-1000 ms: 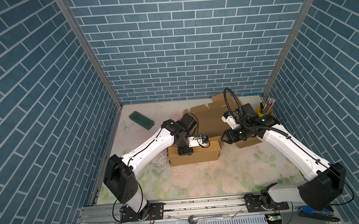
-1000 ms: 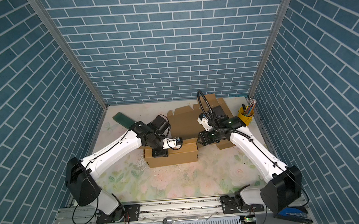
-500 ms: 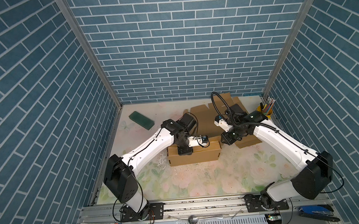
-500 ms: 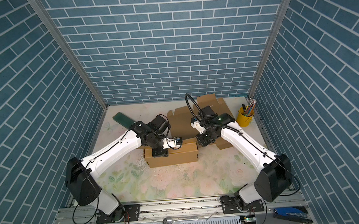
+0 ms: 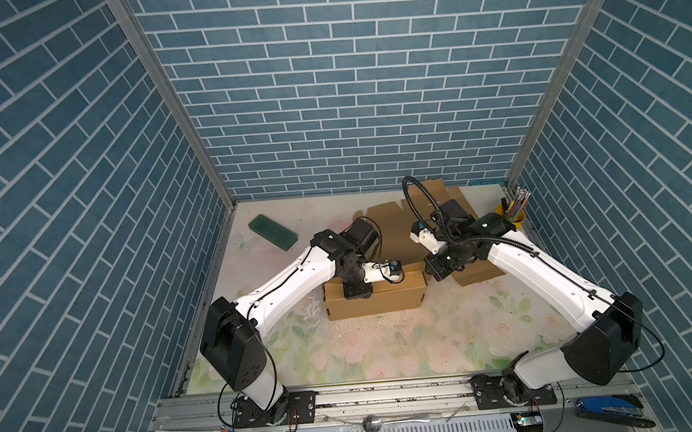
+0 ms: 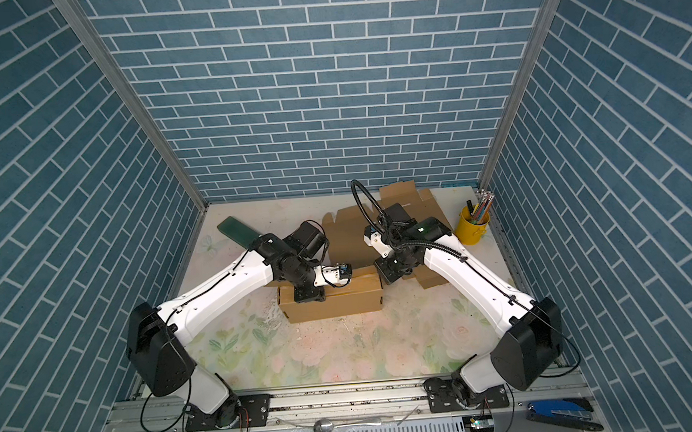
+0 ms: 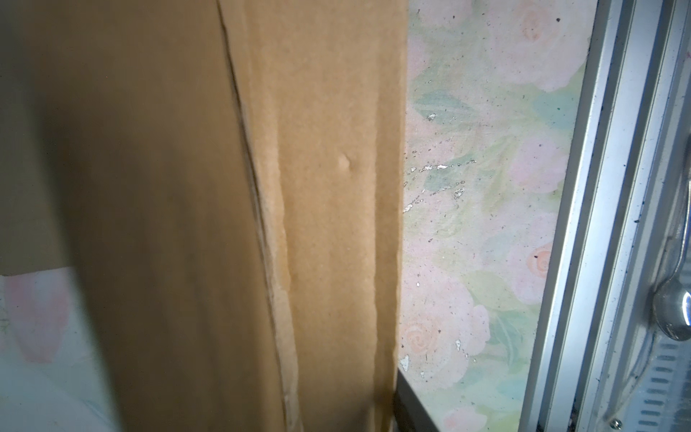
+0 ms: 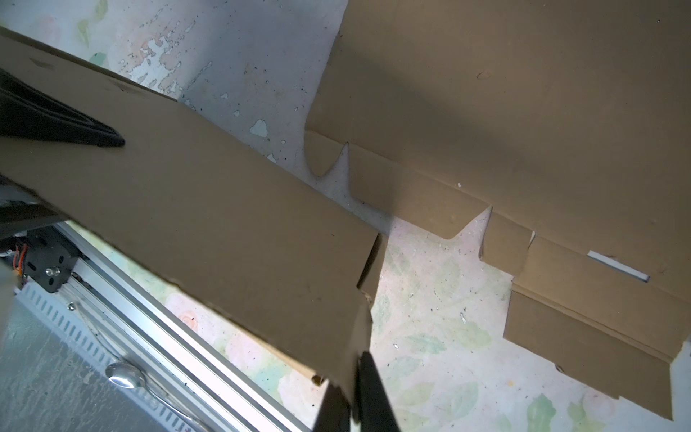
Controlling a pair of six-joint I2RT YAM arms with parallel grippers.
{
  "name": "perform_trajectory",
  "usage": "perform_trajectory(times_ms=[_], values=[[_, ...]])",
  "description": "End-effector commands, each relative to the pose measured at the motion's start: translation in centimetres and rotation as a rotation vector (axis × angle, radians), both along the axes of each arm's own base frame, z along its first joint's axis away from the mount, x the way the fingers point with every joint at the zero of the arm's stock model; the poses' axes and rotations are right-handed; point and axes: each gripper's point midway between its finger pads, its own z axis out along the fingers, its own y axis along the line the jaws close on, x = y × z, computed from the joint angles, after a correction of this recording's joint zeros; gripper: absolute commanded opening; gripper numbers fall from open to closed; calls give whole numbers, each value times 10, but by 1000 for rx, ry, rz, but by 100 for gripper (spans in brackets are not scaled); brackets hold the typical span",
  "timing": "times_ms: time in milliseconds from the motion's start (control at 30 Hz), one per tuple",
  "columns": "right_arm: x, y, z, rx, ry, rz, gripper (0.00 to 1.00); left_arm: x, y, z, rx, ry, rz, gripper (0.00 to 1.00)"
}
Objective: Fold the paper box
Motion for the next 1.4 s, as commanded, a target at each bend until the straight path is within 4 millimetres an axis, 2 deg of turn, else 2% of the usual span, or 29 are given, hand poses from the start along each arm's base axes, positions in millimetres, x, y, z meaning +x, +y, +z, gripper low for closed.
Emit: perform_trajectory(times_ms=[0,133,533,933,1367], values=[[0,2,9,11,18,-43,3,-5,4,-34,58,83,-1,40],[-1,5,11,45,46,-116,1,-5,3,-34,57,82,-1,40],[3,6,-7,117,84,-315,0,-5,2,-33,52,83,-1,41],[-1,-2,-25,105,72,-348,0,-3,1,-31,52,76,4,41],[-6,-9,-38,85,41,-366,0,2,2,-26,66,61,8,48]])
